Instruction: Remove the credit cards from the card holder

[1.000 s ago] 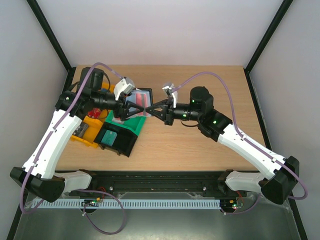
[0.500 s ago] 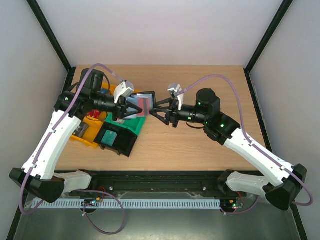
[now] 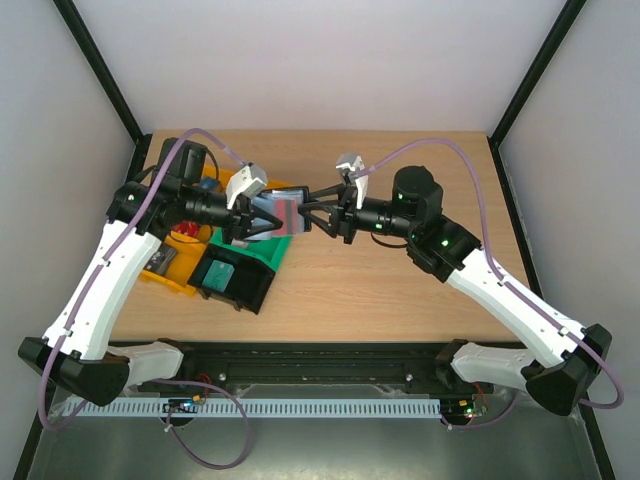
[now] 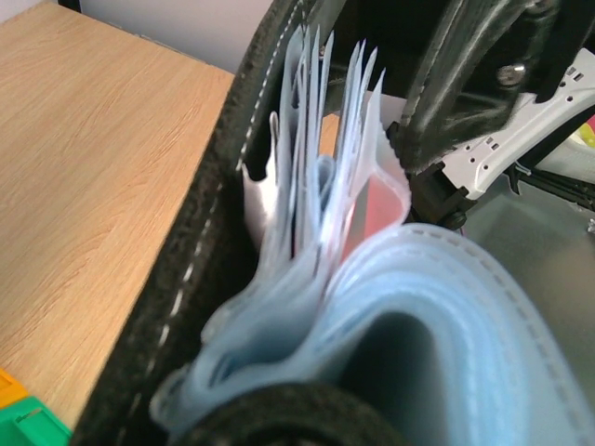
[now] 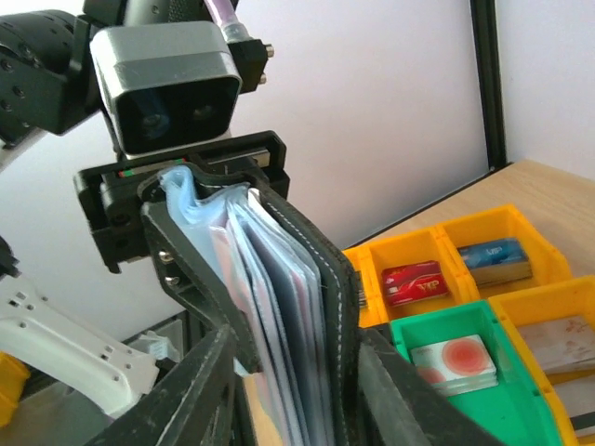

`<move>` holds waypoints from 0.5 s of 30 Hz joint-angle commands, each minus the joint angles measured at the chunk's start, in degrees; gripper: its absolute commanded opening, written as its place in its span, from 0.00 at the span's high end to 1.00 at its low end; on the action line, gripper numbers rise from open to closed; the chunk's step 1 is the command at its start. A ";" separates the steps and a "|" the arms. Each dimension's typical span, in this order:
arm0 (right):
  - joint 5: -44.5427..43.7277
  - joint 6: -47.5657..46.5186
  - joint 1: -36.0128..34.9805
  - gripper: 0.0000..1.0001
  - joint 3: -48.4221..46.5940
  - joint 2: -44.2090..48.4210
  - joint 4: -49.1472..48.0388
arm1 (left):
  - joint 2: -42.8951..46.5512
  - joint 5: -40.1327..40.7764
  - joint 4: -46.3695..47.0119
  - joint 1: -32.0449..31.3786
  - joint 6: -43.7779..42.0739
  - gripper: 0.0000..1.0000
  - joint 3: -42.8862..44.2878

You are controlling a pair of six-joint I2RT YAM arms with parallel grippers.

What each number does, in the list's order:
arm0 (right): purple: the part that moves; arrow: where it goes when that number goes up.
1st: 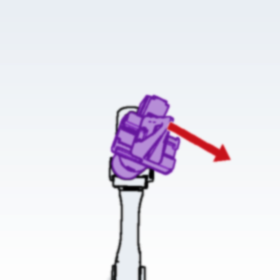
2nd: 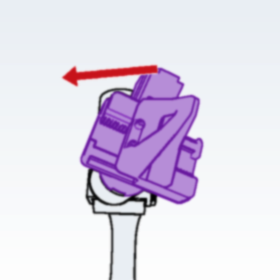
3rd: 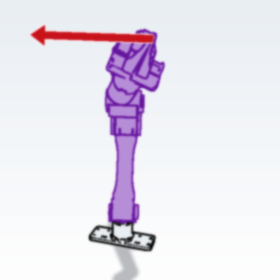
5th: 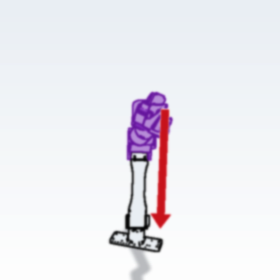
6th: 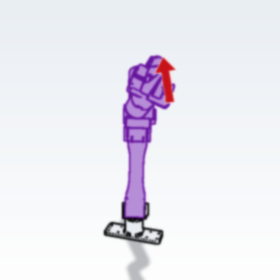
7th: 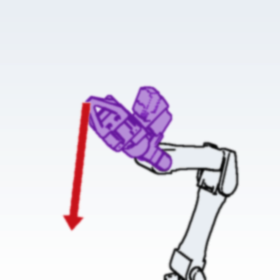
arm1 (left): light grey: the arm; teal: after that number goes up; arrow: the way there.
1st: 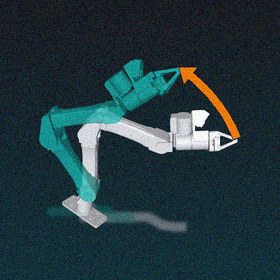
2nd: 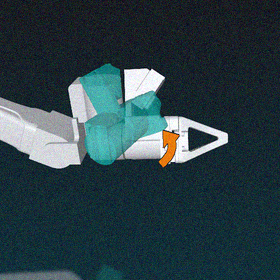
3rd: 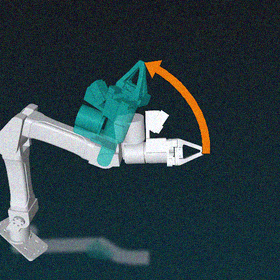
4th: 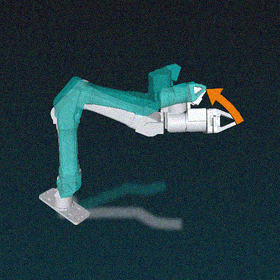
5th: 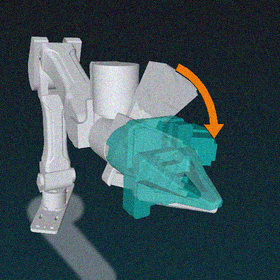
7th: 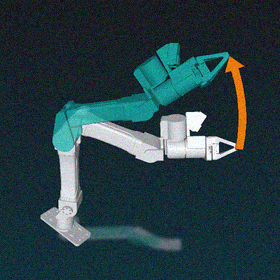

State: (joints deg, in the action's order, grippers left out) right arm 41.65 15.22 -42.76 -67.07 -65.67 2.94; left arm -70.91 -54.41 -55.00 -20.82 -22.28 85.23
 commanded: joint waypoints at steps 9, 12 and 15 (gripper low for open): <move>-2.65 -1.05 0.14 0.79 -1.25 -0.56 -0.04 | -0.16 -2.36 -1.18 -0.05 -2.35 0.98 2.34; -1.79 -0.86 0.14 0.75 -1.78 -2.09 -0.17 | -0.36 -2.49 -1.49 -0.26 -2.68 0.98 2.72; -0.62 -0.32 0.14 0.73 -2.26 -3.75 -0.37 | -0.32 -2.67 -1.95 -0.49 -3.26 0.98 3.00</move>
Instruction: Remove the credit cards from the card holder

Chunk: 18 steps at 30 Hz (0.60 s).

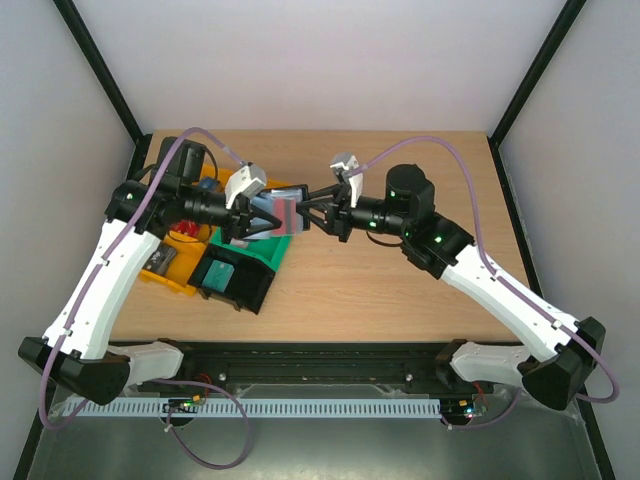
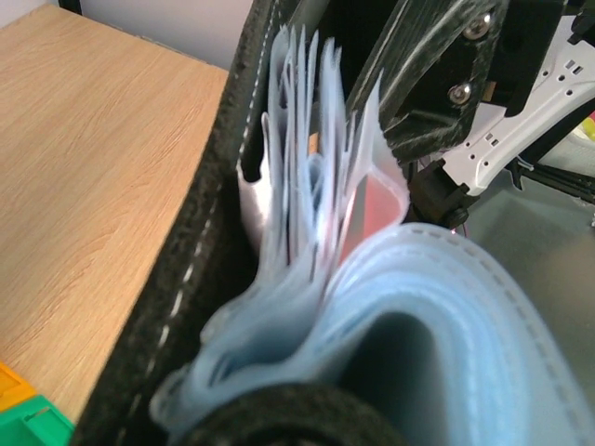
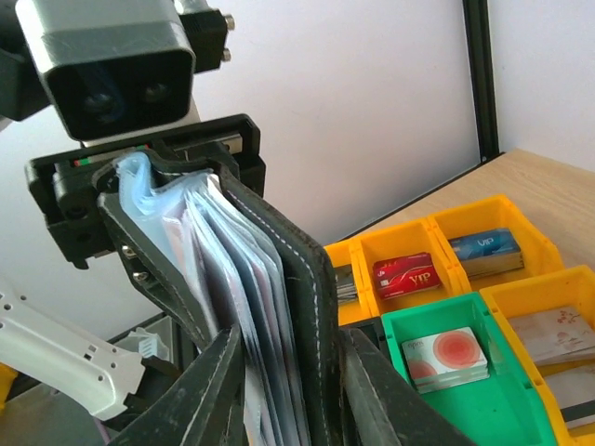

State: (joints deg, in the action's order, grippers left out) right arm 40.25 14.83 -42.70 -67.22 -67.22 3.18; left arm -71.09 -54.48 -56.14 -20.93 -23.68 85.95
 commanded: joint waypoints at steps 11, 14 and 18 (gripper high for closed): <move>5.60 1.21 0.07 0.40 0.76 -2.80 -4.91 | -0.01 -4.50 -3.25 -0.87 -4.59 0.98 3.10; 7.86 2.34 0.00 0.36 0.96 -3.76 -6.34 | -0.03 -4.76 -4.07 -0.99 -5.52 0.98 3.39; 12.00 5.26 -0.09 0.47 1.35 -5.37 -9.84 | -0.10 -4.71 -4.11 -0.96 -5.74 0.98 3.34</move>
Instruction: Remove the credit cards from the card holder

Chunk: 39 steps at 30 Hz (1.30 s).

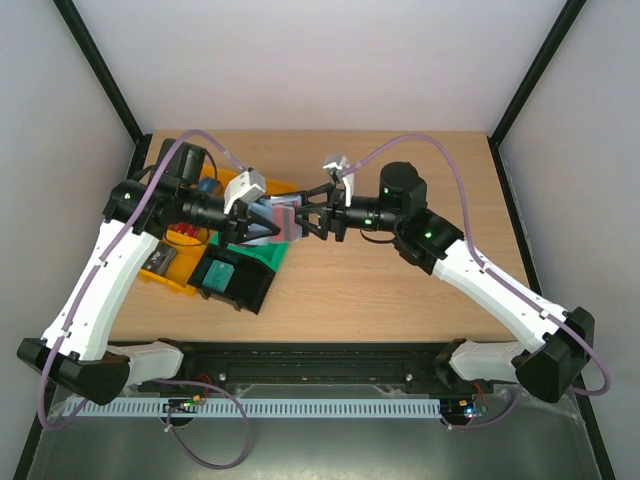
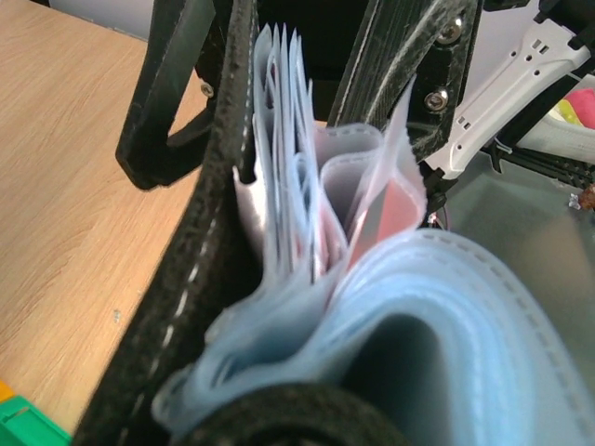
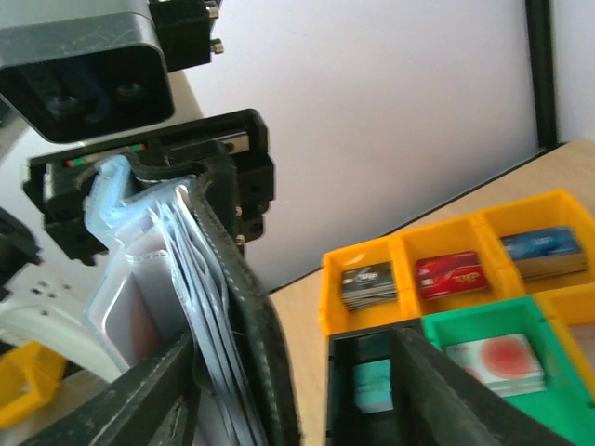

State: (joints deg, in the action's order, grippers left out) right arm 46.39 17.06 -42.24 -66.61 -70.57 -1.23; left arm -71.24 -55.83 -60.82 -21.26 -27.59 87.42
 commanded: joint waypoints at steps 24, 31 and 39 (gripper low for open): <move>4.73 6.36 -3.37 0.98 5.34 0.61 -9.15 | 0.05 2.00 5.02 -0.47 3.31 0.95 0.80; -12.69 4.64 -3.01 0.98 2.47 1.78 4.99 | 0.61 18.25 12.11 0.94 10.06 0.06 -2.25; -66.37 12.88 -3.00 0.98 -18.50 -11.33 48.90 | -0.66 41.98 16.62 1.42 13.84 0.01 -5.75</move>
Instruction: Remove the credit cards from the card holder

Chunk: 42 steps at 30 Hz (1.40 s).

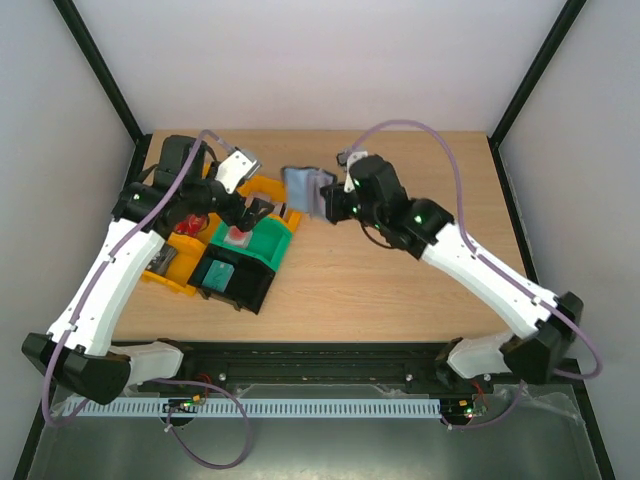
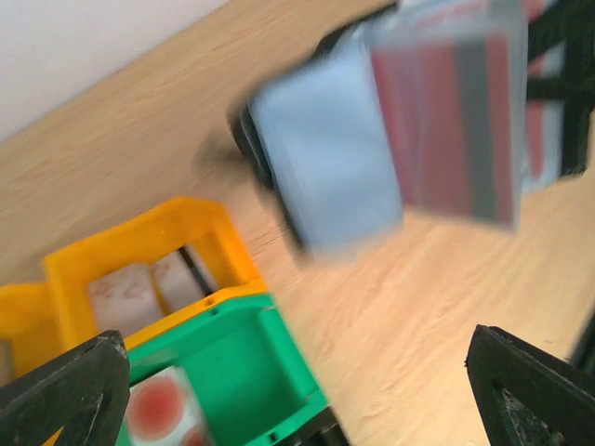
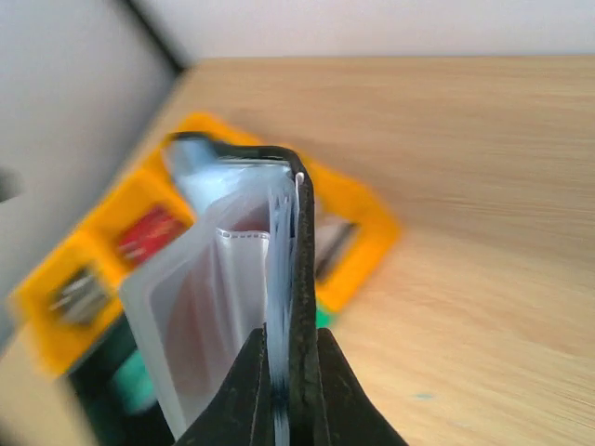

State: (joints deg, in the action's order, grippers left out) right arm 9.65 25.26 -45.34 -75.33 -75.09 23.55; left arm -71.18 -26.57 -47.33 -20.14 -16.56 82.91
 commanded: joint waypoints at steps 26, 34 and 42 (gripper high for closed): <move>31.61 -17.28 0.24 0.98 2.09 14.50 -4.24 | 3.23 -19.10 -12.70 -0.87 -10.92 0.01 4.88; 36.56 -19.47 0.28 0.98 3.34 14.96 -5.97 | 3.37 -26.74 -20.17 -0.79 -17.68 0.28 8.75; 34.19 -18.39 0.60 0.98 4.11 16.14 -6.94 | 4.58 -29.87 -26.59 -0.60 -25.27 0.98 8.19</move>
State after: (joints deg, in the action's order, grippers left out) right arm 44.10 6.66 -45.01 -71.42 -60.86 21.50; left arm -68.01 -53.12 -68.69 -20.95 -36.95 90.50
